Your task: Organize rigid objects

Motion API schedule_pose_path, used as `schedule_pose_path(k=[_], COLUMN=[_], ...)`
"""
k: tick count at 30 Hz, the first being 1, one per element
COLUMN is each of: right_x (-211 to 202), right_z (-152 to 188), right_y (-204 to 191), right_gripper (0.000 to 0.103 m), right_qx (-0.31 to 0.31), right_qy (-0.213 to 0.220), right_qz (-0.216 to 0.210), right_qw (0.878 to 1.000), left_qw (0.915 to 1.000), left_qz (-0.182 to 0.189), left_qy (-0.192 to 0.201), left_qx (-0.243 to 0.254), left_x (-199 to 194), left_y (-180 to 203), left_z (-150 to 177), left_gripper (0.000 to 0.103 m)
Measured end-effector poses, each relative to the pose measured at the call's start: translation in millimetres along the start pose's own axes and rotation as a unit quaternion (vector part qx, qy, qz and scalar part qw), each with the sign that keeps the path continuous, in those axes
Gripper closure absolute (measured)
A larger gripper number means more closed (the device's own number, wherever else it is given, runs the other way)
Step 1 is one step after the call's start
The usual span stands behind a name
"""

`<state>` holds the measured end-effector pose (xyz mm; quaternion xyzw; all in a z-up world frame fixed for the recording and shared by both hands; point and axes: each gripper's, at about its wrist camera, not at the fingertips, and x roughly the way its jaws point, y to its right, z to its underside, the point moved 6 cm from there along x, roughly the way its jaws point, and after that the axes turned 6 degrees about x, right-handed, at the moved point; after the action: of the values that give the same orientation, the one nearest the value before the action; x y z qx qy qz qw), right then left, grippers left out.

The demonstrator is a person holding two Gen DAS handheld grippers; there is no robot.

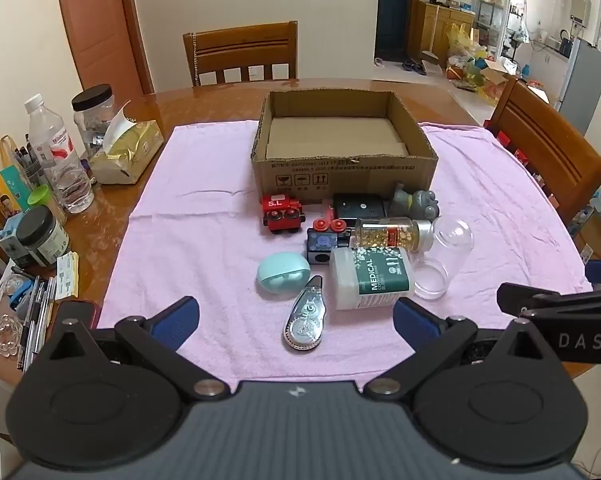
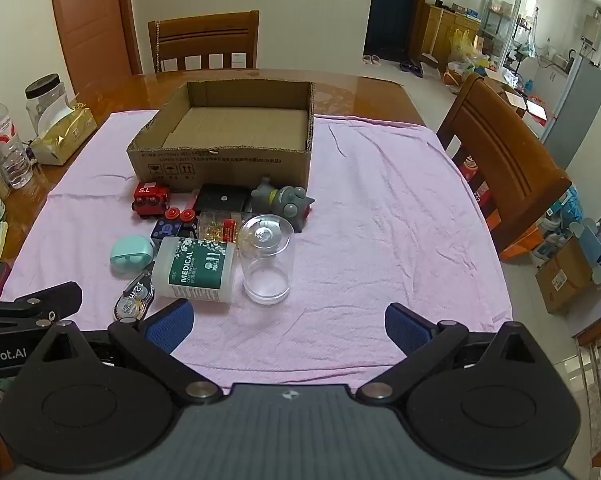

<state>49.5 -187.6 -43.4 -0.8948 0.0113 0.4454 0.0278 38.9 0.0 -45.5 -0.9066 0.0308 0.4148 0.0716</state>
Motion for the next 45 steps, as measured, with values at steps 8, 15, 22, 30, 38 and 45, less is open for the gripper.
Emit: schedule_pose_path(k=[8, 15, 22, 30, 38, 45], right_x=[0, 0, -1, -2, -4, -4], right_z=[-1, -12, -7, -9, -11, -13], right_y=[4, 10, 9, 8, 7, 5], right_gripper=[0.000, 0.000, 0.000, 0.000, 0.000, 0.000], right_qx=[0.001, 0.004, 0.005, 0.005, 0.003, 0.004], right_qy=[-0.007, -0.001, 0.002, 0.003, 0.004, 0.005], right_qz=[-0.001, -0.001, -0.003, -0.001, 0.002, 0.001], right_qw=[1.000, 1.000, 1.000, 1.000, 1.000, 1.000], left_qw=[1.0000, 1.0000, 1.0000, 1.0000, 1.0000, 1.0000], left_qz=[0.006, 0.004, 0.000, 0.000, 0.001, 0.000], left_qy=[-0.006, -0.006, -0.006, -0.004, -0.004, -0.002], left_qx=[0.000, 0.000, 0.000, 0.001, 0.002, 0.002], left_x=[-2, -2, -3, -7, -5, -5], left_y=[5, 9, 10, 9, 8, 6], left_z=[-1, -6, -7, -8, -9, -10], left_gripper=[0.001, 0.001, 0.001, 0.001, 0.001, 0.001])
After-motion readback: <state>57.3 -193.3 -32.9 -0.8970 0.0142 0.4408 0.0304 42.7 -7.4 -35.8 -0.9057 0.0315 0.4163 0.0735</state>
